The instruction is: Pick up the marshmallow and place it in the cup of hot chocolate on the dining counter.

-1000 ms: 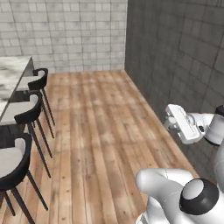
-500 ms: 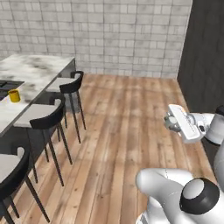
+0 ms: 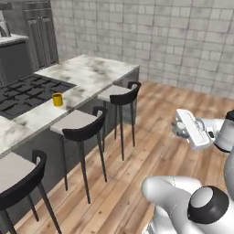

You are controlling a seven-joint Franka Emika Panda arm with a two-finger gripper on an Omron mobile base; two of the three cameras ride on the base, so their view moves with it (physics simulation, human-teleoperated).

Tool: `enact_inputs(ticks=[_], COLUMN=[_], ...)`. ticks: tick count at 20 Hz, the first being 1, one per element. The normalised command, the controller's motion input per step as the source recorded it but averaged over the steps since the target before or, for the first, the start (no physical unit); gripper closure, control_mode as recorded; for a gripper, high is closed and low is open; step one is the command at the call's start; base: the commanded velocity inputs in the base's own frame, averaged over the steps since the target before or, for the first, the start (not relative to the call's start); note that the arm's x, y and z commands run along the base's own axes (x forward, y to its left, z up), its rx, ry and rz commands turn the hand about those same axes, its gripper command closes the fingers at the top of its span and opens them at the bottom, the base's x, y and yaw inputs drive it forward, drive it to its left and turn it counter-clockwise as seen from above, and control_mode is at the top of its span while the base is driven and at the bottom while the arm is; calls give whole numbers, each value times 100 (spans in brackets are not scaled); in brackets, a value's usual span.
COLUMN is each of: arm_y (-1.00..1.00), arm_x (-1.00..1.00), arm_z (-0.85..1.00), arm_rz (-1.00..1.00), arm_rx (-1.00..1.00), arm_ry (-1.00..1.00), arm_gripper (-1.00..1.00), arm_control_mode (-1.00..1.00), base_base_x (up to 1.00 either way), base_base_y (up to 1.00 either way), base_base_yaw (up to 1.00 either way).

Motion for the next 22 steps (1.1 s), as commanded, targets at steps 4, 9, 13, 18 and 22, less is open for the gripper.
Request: enact_inputs(ticks=[4,9,13,18,22], arm_y=[0,0,0,0,0], arm_x=[0,0,0,0,0], arm_z=[0,0,0,0,0], arm_rz=[0,0,0,0,0], arm_rx=[0,0,0,0,0], arm_ry=[0,0,0,0,0], arm_gripper=[100,100,100,100,100], arm_control_mode=[100,100,100,100,100], base_base_x=[100,100,100,100,88], base_base_y=[-40,-46,-42,-32,0], base_base_yaw=[66,65,62,56,40])
